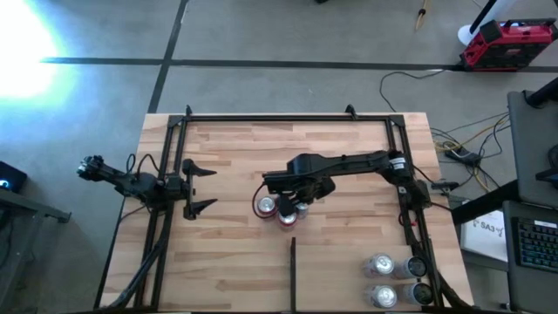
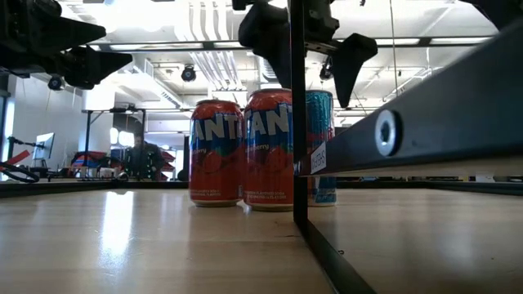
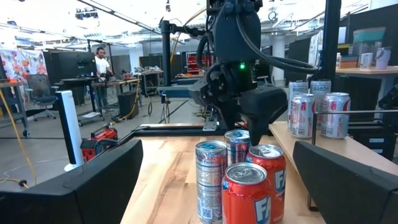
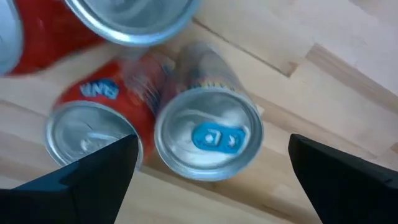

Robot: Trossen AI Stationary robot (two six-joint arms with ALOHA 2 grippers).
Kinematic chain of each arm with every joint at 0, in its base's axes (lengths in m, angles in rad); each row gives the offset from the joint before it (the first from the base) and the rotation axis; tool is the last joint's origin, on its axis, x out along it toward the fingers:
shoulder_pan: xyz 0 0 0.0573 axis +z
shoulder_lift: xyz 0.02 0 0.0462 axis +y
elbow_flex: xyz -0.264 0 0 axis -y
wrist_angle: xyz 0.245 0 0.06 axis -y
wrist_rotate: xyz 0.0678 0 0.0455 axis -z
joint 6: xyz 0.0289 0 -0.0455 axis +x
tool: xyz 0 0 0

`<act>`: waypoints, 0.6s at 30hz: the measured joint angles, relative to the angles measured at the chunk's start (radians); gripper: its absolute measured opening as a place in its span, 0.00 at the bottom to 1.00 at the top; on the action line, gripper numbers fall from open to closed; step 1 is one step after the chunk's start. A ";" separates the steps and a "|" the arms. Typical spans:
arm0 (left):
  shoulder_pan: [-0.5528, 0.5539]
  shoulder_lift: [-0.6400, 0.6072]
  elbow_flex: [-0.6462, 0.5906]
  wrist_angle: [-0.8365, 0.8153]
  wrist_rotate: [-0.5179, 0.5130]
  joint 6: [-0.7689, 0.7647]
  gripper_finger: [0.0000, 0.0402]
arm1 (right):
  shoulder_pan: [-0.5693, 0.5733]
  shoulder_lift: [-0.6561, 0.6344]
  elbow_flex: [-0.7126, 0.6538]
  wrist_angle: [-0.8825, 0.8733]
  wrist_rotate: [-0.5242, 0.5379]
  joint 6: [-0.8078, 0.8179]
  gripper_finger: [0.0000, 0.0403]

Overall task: Place canned beverage on shelf
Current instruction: Put the bottom blue/white soda can on the shelf

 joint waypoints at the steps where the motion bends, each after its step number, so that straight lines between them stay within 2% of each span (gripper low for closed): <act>1: 0.000 0.000 0.000 0.000 0.000 0.000 1.00 | 0.000 0.000 0.000 0.009 0.012 0.008 0.99; 9: 0.000 0.000 0.000 0.000 0.000 0.000 1.00 | 0.000 0.000 -0.002 0.012 0.047 0.025 0.99; 18: 0.000 0.000 0.000 0.000 0.000 0.000 1.00 | 0.000 -0.004 0.026 0.015 0.009 0.053 0.99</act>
